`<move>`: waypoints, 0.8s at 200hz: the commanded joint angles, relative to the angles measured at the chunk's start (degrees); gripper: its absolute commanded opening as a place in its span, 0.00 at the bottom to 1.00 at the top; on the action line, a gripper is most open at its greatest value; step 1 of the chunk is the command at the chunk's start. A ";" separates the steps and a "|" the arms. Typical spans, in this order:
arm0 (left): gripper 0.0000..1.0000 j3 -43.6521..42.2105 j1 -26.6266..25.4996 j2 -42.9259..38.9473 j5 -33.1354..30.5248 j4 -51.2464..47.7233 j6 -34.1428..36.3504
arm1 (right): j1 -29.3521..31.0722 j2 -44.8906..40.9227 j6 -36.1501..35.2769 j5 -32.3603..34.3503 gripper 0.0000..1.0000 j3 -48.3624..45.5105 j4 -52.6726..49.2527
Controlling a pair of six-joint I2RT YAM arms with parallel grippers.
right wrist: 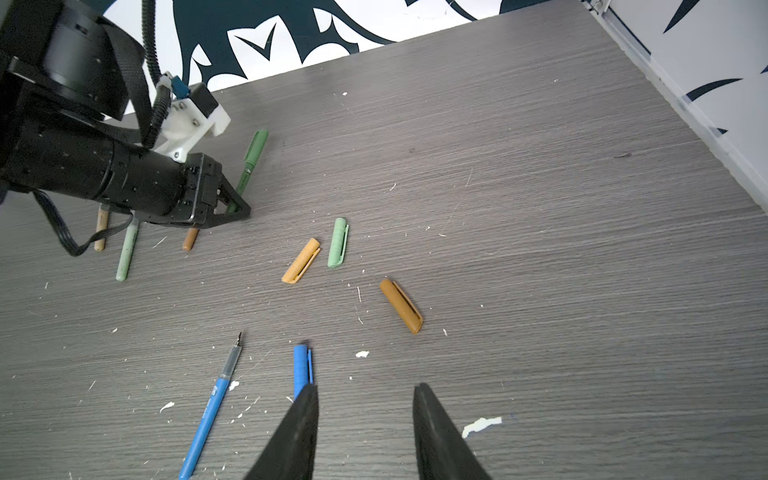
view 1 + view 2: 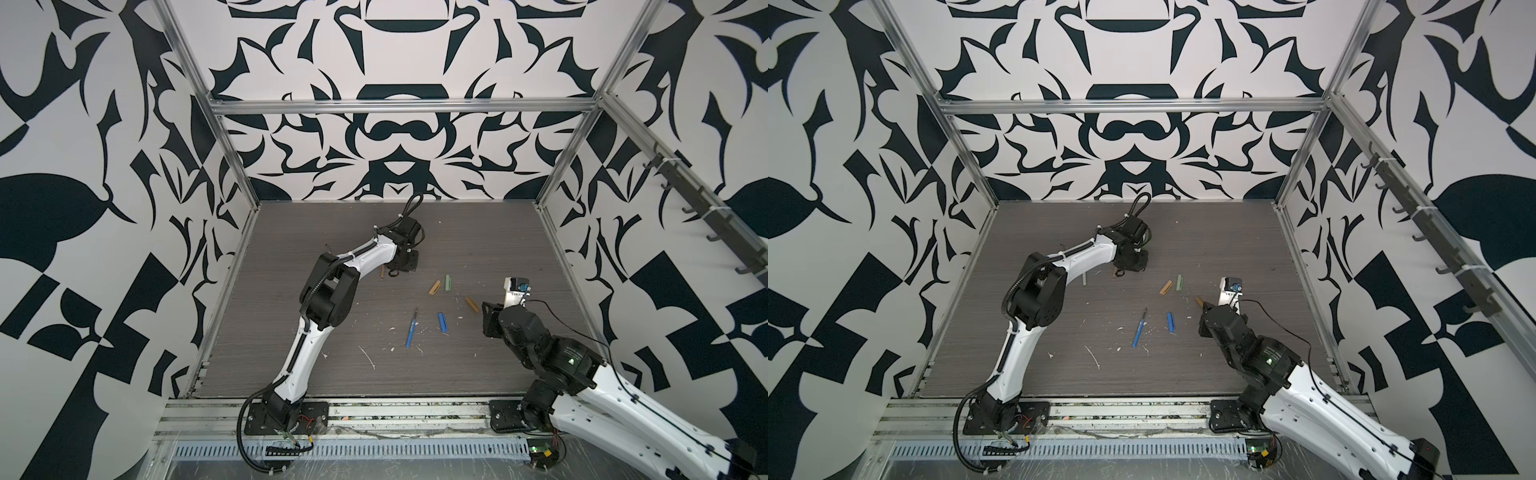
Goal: Insert the pens into the pen caps
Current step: 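Open the right gripper and withdraw while the left lowers the capped pen, then release the capped green pen on the table with the left gripper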
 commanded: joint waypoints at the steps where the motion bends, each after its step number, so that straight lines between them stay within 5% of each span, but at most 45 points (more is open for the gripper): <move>1: 0.08 2.53 0.10 1.59 1.81 -5.51 0.05 | -0.23 0.35 0.64 0.66 0.41 0.12 0.65; 160: 0.26 3.02 0.08 0.12 9.58 -8.64 0.85 | -0.24 0.30 0.67 -1.44 0.40 0.82 1.04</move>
